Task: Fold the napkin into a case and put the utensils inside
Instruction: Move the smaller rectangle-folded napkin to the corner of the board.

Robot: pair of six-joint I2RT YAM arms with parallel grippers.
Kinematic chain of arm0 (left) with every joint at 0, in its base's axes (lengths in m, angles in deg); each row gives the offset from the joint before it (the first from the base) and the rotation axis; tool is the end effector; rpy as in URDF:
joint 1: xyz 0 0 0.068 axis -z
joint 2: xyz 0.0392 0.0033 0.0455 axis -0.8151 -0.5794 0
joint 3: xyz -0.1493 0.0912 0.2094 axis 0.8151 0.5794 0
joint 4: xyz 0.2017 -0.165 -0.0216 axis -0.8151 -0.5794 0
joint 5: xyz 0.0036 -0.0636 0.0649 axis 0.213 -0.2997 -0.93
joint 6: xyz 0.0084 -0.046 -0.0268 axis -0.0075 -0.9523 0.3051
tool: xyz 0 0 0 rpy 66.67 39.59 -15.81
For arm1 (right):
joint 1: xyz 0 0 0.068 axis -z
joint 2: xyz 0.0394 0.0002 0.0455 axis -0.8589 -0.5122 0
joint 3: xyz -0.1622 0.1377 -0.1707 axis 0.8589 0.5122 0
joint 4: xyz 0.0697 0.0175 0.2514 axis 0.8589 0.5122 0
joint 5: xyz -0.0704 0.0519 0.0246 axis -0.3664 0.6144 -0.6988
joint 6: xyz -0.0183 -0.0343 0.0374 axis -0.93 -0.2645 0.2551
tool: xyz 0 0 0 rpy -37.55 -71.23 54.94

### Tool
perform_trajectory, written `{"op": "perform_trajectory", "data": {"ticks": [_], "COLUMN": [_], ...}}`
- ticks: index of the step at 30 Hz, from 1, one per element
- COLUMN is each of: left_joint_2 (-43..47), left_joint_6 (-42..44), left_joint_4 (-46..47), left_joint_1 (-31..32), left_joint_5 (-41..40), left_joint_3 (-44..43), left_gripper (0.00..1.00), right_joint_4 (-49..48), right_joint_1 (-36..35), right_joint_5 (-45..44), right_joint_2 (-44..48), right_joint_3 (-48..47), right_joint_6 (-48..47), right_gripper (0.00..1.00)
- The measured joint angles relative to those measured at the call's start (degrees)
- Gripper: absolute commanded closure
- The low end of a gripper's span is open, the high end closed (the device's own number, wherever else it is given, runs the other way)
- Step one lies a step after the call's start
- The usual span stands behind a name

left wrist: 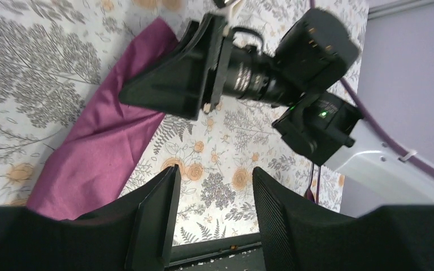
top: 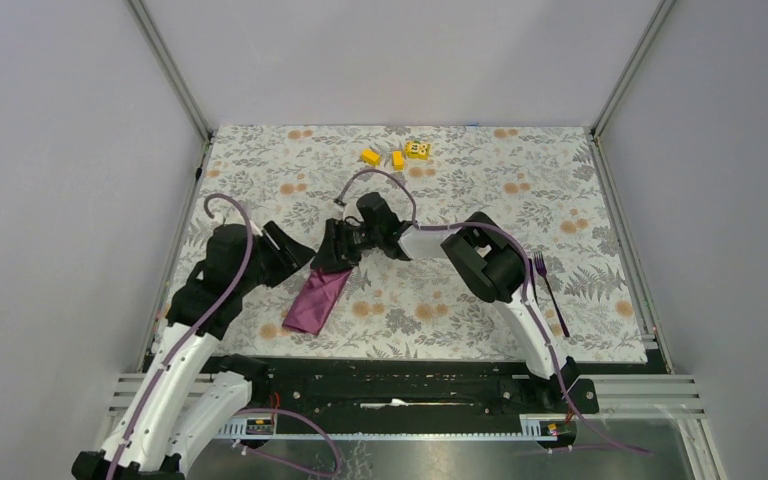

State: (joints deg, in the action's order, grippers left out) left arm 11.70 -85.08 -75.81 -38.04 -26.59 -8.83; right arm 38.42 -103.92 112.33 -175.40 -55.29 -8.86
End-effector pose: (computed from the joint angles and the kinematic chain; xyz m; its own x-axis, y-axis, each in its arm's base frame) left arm 0.1463 -0.0483 0.2932 -0.6376 -0.5975 -0.4862 -0.1554 0.7180 -0.6785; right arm 0.3417 0.3730 0.1148 -0.8949 -0.1417 -0.4233 -0.4462 0.2631 0.8554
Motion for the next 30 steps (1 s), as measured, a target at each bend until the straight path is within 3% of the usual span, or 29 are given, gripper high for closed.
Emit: {"op": "perform_trajectory", "data": {"ticks": [11, 14, 17, 20, 24, 30], "left_joint_2": [2.54, 2.4, 2.36, 1.73, -0.52, -3.28], "left_joint_6": [3.04, 3.21, 3.52, 4.55, 7.1, 12.35], "left_joint_4": [-5.79, -6.58, -6.95, -6.97, -6.21, -2.47], "left_joint_1": [0.0, 0.0, 0.0, 0.0, 0.0, 0.0], "left_joint_5": [-4.85, -5.01, -4.98, -4.66, -2.29, 5.4], "left_joint_3": [-5.81, -5.81, -5.81, -6.36, -8.83, -10.45], "left_gripper": [0.43, 0.43, 0.42, 0.42, 0.41, 0.35], "right_joint_4": [1.64, 1.25, 1.99, 10.78, 33.0, 53.9], "right_joint_1": [-4.81, -5.77, -6.01, -5.73, -3.06, 13.18], "right_joint_5": [-1.66, -2.32, -3.04, -5.62, -13.77, -29.44], "right_joint_2": [-0.02, -0.02, 0.5, 3.87, 14.29, 38.1], "right_joint_3": [-0.83, -0.83, -0.9, -2.4, -9.4, -5.66], "right_joint_6": [-2.69, -1.18, -0.11, -3.28, -13.86, -28.15], "right_gripper": [0.34, 0.3, 0.2, 0.09, 0.07, 0.05]}}
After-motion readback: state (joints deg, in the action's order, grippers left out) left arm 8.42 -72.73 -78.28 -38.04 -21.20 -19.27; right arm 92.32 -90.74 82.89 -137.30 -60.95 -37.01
